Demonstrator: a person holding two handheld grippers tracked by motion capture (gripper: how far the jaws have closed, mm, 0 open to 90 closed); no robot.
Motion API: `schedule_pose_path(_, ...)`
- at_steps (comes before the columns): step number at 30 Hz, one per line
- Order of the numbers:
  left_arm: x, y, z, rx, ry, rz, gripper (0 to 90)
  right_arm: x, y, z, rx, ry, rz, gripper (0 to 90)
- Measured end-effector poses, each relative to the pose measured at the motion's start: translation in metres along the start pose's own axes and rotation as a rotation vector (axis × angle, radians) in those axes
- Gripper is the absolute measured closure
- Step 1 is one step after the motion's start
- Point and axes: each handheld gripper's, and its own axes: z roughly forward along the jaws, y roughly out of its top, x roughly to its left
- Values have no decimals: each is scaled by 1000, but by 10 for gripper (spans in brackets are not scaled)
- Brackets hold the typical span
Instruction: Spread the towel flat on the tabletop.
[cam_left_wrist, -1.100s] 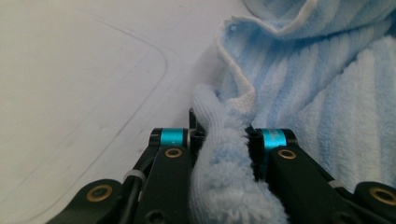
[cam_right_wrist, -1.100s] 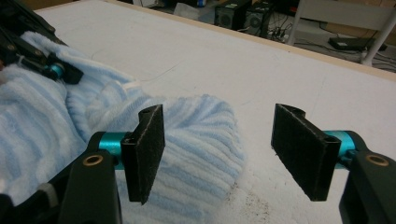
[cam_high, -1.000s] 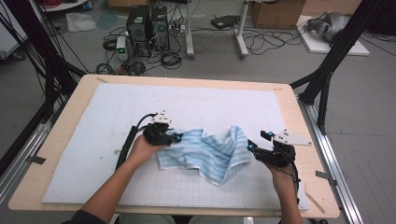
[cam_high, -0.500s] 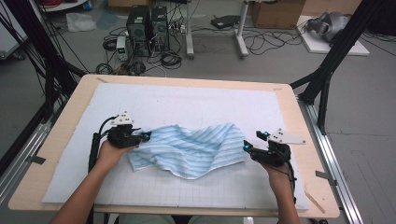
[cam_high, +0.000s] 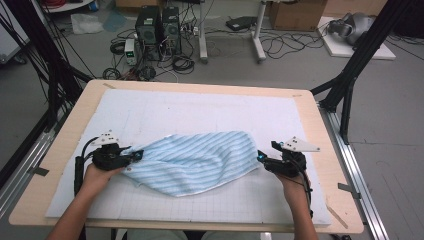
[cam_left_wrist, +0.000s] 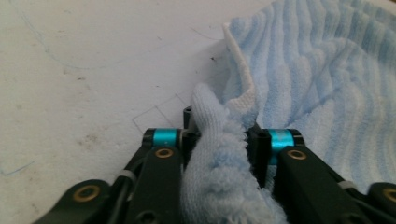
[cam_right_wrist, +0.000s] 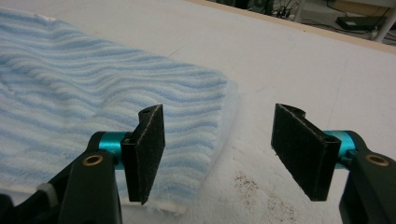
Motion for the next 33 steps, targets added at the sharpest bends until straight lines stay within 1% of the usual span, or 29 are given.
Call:
schedule_pose_path(1, 1, 0, -1, -17, 7, -7, 645, 1, 1, 1, 2, -3, 5, 343)
schedule_pose_path(2, 2, -1, -3, -35, 7, -18, 547, 3, 2, 4, 6, -4, 4, 343)
schedule_pose_path(4, 4, -1, -6, -67, 10, -15, 521, 4, 3, 7, 11, -7, 4, 343)
schedule_pose_path(6, 6, 0, -10, -99, 26, -22, 420, 12, 6, 14, 26, 3, -12, 363)
schedule_pose_path(7, 7, 1, -12, -116, 39, -28, 420, 12, 6, 14, 26, 3, -12, 363)
schedule_pose_path(8, 8, 1, -14, -131, 50, -27, 399, 20, 10, 19, 32, 26, -28, 392)
schedule_pose_path(9, 9, 2, -16, -142, 58, -22, 399, 20, 10, 19, 32, 26, -28, 392)
schedule_pose_path(10, 10, 2, -17, -152, 64, -21, 383, 30, 14, 27, 44, 64, -43, 435)
schedule_pose_path(11, 11, 2, -18, -162, 67, -23, 383, 30, 14, 27, 44, 64, -43, 435)
schedule_pose_path(12, 12, 2, -19, -169, 69, -23, 379, 42, 19, 38, 63, 92, -59, 459)
schedule_pose_path(13, 12, 2, -19, -169, 69, -23, 378, 42, 19, 38, 63, 92, -59, 459)
schedule_pose_path(14, 12, 2, -19, -170, 75, -17, 375, 52, 22, 50, 74, 116, -56, 464)
schedule_pose_path(15, 12, 2, -19, -174, 76, -16, 375, 52, 22, 50, 74, 116, -56, 464)
schedule_pose_path(16, 13, 3, -20, -175, 76, -11, 375, 60, 25, 61, 87, 134, -54, 488)
schedule_pose_path(17, 13, 3, -20, -178, 75, -11, 375, 60, 25, 61, 87, 134, -54, 488)
schedule_pose_path(18, 13, 3, -21, -181, 76, -8, 375, 65, 26, 68, 101, 135, -64, 500)
schedule_pose_path(19, 13, 3, -21, -184, 74, -9, 376, 71, 27, 77, 132, 126, -77, 520)
schedule_pose_path(20, 13, 3, -21, -189, 74, -11, 375, 76, 24, 92, 193, 121, -83, 556)
schedule_pose_path(21, 14, 4, -21, -189, 74, -9, 375, 76, 24, 92, 193, 121, -83, 556)
schedule_pose_path(23, 14, 4, -22, -192, 71, -7, 375, 77, 20, 102, 254, 123, -100, 628)
schedule_pose_path(24, 14, 4, -22, -194, 70, -7, 376, 75, 21, 100, 246, 130, -93, 799)
schedule_pose_path(25, 14, 4, -22, -195, 70, -7, 376, 75, 21, 100, 246, 130, -93, 799)
schedule_pose_path(26, 14, 4, -22, -194, 71, -7, 377, 73, 21, 97, 257, 171, -70, 838)
schedule_pose_path(27, 14, 4, -22, -193, 71, -7, 377, 73, 21, 97, 257, 171, -70, 838)
schedule_pose_path(28, 14, 4, -21, -194, 71, -7, 377, 73, 21, 95, 260, 179, -80, 844)
schedule_pose_path(29, 14, 4, -22, -193, 72, -6, 377, 74, 21, 90, 250, 208, -104, 846)
schedule_pose_path(30, 13, 4, -22, -195, 74, -6, 378, 75, 21, 87, 235, 228, -115, 845)
schedule_pose_path(32, 13, 4, -22, -197, 76, -3, 378, 78, 24, 71, 150, 268, -174, 844)
schedule_pose_path(33, 13, 5, -22, -199, 77, -2, 378, 78, 24, 71, 150, 268, -174, 844)
